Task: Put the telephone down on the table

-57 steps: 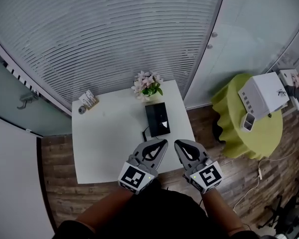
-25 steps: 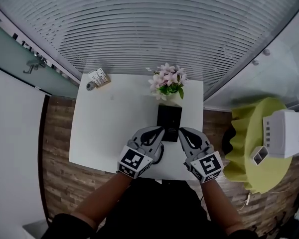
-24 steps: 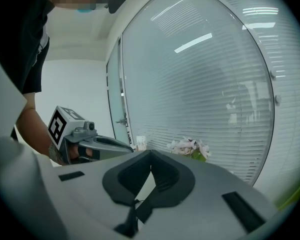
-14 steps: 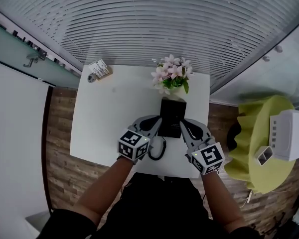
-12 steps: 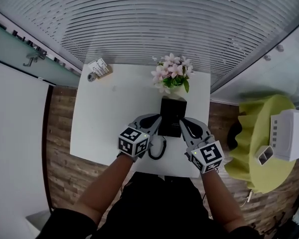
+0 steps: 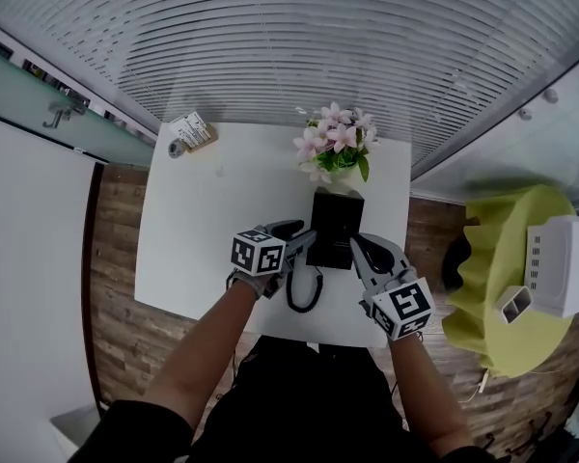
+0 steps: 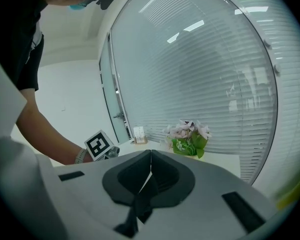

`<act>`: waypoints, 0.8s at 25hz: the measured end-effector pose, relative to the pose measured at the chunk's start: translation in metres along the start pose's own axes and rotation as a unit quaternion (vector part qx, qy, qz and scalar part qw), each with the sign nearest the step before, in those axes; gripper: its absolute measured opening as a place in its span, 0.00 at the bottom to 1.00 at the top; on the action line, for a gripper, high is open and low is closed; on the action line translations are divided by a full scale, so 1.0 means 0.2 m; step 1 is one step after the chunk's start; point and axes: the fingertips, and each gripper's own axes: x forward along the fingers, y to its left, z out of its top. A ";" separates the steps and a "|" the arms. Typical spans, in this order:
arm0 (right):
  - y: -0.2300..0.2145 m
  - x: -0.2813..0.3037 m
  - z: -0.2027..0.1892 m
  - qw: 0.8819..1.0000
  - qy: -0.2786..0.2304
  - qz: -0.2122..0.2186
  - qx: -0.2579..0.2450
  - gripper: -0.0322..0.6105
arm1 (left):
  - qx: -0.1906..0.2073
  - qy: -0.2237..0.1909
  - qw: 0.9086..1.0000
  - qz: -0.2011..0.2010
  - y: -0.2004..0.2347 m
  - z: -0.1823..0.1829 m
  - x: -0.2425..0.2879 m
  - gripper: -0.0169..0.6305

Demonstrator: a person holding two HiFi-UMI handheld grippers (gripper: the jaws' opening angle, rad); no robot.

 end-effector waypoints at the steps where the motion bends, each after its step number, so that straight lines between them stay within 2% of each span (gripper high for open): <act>1: 0.00 -0.01 -0.01 1.000 0.003 -0.001 -0.001 0.08 | -0.013 0.005 1.000 -0.004 0.01 -0.01 0.02 0.31; 4: 0.01 -0.02 -0.04 1.000 0.013 0.001 0.000 0.08 | -0.035 0.011 0.999 -0.009 0.04 -0.03 0.07 0.33; 11: -0.03 -0.07 -0.09 1.000 0.026 -0.005 0.007 0.08 | -0.041 0.039 0.998 -0.020 0.05 -0.08 0.16 0.32; 14: -0.04 -0.10 -0.09 1.000 0.026 -0.009 0.008 0.08 | -0.033 0.044 0.998 -0.017 0.04 -0.09 0.17 0.23; 20: -0.05 -0.12 -0.08 1.000 0.023 -0.012 0.010 0.08 | -0.043 0.041 0.998 -0.016 0.04 -0.09 0.16 0.20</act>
